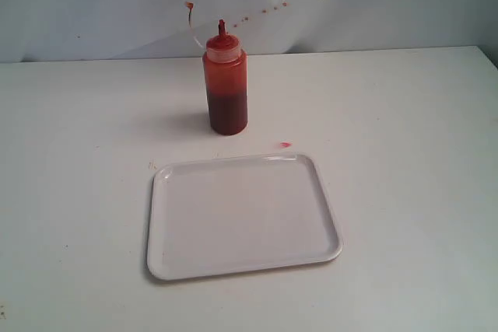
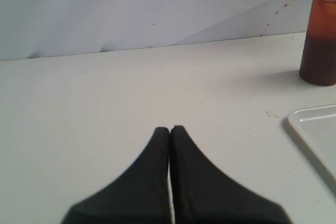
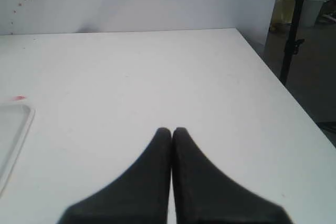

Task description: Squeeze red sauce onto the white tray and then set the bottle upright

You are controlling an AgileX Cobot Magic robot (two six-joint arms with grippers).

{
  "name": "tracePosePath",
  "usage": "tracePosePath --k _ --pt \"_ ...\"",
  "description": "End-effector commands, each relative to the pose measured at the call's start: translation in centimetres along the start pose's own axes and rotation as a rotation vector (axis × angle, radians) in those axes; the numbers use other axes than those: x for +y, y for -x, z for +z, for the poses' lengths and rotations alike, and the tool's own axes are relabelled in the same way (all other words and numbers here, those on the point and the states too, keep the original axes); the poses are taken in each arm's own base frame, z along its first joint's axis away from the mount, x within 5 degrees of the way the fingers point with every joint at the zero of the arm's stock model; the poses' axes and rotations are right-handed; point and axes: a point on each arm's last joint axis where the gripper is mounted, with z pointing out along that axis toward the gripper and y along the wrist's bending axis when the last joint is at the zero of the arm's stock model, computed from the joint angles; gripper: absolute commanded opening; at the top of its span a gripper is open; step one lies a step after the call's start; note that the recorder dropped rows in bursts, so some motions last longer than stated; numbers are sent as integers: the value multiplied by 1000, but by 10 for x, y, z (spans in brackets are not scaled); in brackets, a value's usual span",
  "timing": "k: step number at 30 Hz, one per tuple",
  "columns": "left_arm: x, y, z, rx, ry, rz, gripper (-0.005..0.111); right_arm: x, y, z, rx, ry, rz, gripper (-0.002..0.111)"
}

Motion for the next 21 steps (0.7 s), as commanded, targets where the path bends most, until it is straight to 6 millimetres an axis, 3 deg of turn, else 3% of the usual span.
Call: tracePosePath --k 1,15,17,18,21 --pt "0 -1 0 -5 3 -1 0 0 0 0 -8 6 -4 0" --pt "0 -1 0 -5 3 2 0 0 0 0 -8 6 -4 0" --pt "2 0 0 -16 19 74 0 0 0 0 -8 6 -4 0" --pt "1 4 0 -54 16 52 0 0 0 0 -8 6 -4 0" --pt "-1 23 -3 -263 -66 -438 0 0 0 0 -8 6 -4 0"
